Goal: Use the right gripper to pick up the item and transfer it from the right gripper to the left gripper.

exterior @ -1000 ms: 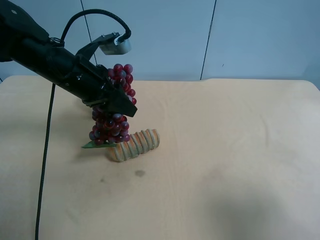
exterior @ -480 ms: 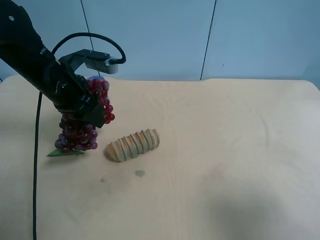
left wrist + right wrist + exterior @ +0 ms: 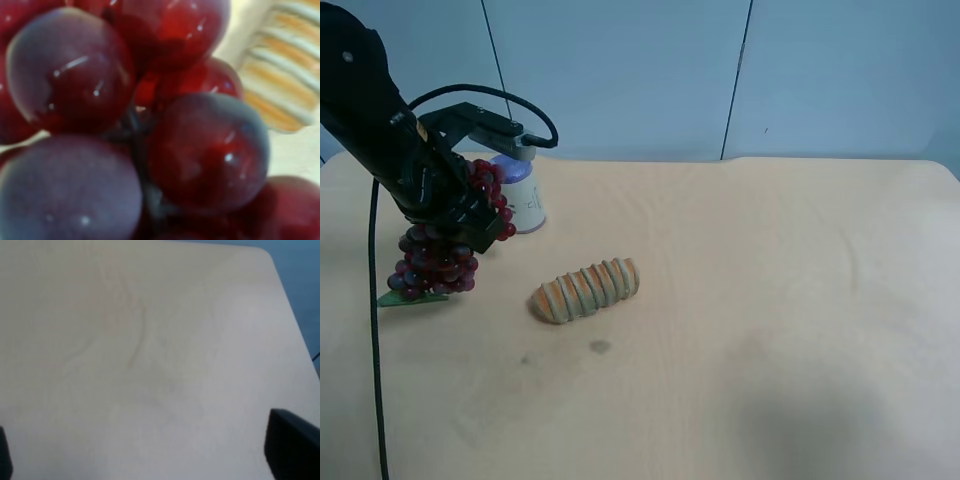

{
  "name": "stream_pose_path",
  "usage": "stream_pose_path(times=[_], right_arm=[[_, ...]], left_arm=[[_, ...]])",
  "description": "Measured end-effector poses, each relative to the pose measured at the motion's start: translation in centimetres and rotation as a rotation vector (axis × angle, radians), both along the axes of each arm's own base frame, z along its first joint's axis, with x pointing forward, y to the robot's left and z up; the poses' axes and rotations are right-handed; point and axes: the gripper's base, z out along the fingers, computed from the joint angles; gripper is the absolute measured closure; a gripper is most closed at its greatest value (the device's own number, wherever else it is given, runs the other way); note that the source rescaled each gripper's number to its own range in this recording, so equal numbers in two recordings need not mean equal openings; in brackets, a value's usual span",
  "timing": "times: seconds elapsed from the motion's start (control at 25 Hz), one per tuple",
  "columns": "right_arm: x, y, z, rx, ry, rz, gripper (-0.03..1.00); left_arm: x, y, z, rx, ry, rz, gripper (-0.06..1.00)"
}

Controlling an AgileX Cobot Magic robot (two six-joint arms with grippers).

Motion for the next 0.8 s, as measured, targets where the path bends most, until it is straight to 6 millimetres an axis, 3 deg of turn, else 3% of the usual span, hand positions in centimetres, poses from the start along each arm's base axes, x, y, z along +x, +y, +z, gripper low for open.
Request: stream_pose_path(times=[0.4,0.8], right_arm=[[0.0,0.0,0.0,0.0,0.0,0.0,-0.03],[0.0,0.0,0.0,0.0,0.0,0.0,-0.03]], left_arm=[[1.5,3.4,-2.3,0.029,0.078,0.124,0.94],[1.8,3.4,-3.5,0.022,0.112,0.14,0.94]])
